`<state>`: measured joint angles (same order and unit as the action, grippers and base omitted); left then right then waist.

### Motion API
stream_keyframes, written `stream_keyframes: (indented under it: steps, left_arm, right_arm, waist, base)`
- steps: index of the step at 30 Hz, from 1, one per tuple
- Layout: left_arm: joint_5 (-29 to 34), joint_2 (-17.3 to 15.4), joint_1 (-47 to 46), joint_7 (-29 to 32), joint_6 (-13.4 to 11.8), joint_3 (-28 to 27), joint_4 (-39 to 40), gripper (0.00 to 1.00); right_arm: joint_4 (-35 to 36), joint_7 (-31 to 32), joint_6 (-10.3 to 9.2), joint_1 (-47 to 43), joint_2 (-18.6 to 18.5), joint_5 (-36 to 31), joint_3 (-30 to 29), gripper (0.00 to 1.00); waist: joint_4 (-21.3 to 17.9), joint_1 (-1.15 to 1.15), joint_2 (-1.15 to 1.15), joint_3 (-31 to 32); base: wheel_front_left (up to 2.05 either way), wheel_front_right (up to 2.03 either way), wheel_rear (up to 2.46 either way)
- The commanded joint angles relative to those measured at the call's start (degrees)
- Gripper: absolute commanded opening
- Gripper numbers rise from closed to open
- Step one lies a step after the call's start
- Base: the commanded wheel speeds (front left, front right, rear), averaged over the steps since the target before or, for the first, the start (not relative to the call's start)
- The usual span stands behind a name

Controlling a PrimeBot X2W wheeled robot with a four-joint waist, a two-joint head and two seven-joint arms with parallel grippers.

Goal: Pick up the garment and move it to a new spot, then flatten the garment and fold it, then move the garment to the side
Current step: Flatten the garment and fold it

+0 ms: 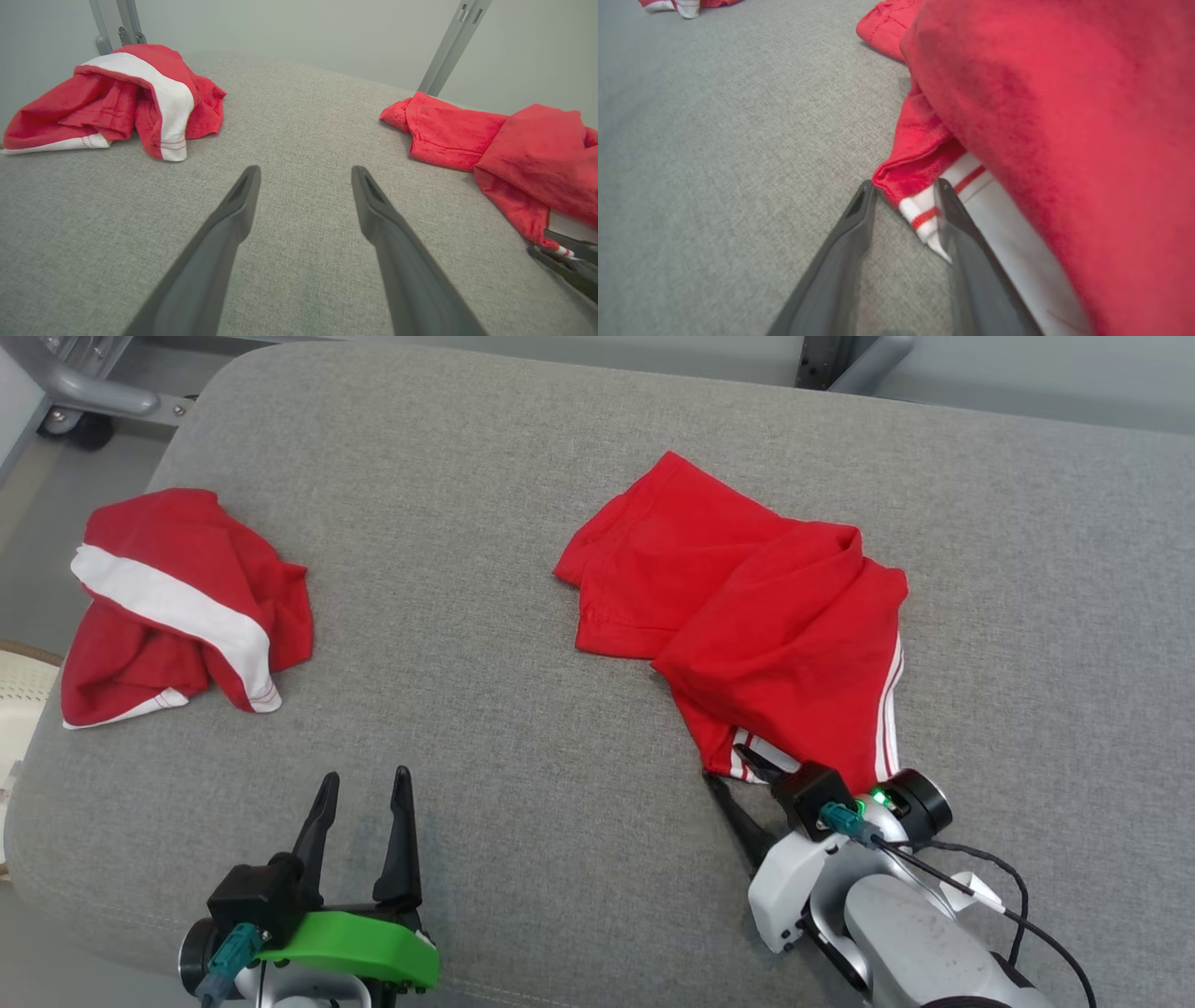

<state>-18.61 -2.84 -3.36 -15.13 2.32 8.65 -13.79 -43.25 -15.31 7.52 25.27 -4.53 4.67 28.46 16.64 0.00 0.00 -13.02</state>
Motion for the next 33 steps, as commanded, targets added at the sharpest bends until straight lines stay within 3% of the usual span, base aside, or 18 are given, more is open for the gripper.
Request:
stream_keyframes:
  steps: [1,2,9,13,16,20,26,33]
  left_arm:
    - [-0.60,-0.09,-1.02,-0.03,-0.33,-0.09,0.01,1.00]
    - [-0.65,-0.09,-1.15,-0.03,-0.36,-0.11,0.03,1.00]
    - [-0.53,-0.09,-0.88,-0.03,-0.33,-0.39,0.18,1.00]
    - [-0.33,-0.08,0.58,-0.03,-0.28,-1.15,0.28,1.00]
    - [0.41,-0.09,1.66,-0.03,0.11,-2.10,-0.26,1.00]
    - [1.17,-0.09,2.35,-0.03,0.80,-2.42,-1.13,1.00]
    - [0.69,-0.10,1.60,-0.03,1.36,-0.03,-2.02,1.00]
    - [0.34,-0.11,0.42,-0.04,1.38,2.65,-2.98,1.00]
  right_arm:
    - [-1.45,0.31,-0.06,0.07,-0.19,-0.67,-0.24,0.12]
    - [-1.79,0.31,-0.06,0.40,-0.06,-0.77,-0.63,0.00]
    - [1.74,0.21,-0.07,0.03,0.74,-0.03,-1.96,0.00]
    - [7.42,0.14,-0.07,-0.36,0.94,2.14,-1.43,0.00]
    - [16.58,0.09,-0.07,1.53,1.01,8.44,-3.01,0.00]
    - [20.88,0.09,-0.06,3.89,0.38,14.21,-10.04,0.00]
    - [15.76,0.10,-0.06,8.89,-3.72,15.73,-22.30,0.00]
    - [1.66,0.10,-0.04,14.18,-11.73,7.17,-32.84,0.00]
  waist:
    - [-0.27,0.00,0.00,-0.19]
    - [-0.36,0.00,0.00,-0.24]
    - [-0.81,0.00,0.00,0.22]
    - [-1.94,0.00,0.00,1.20]
    - [-3.76,0.00,0.00,2.32]
    - [-5.14,0.00,0.00,3.54]
    - [-4.80,0.00,0.00,3.56]
    - [-1.93,0.00,0.00,1.11]
  base:
    - [0.00,0.00,0.00]
    - [0.00,0.00,0.00]
    - [0.00,0.00,0.00]
    - [0.00,0.00,0.00]
    - [0.00,0.00,0.00]
    - [0.00,0.00,0.00]
    - [0.00,0.00,0.00]
    - [0.00,0.00,0.00]
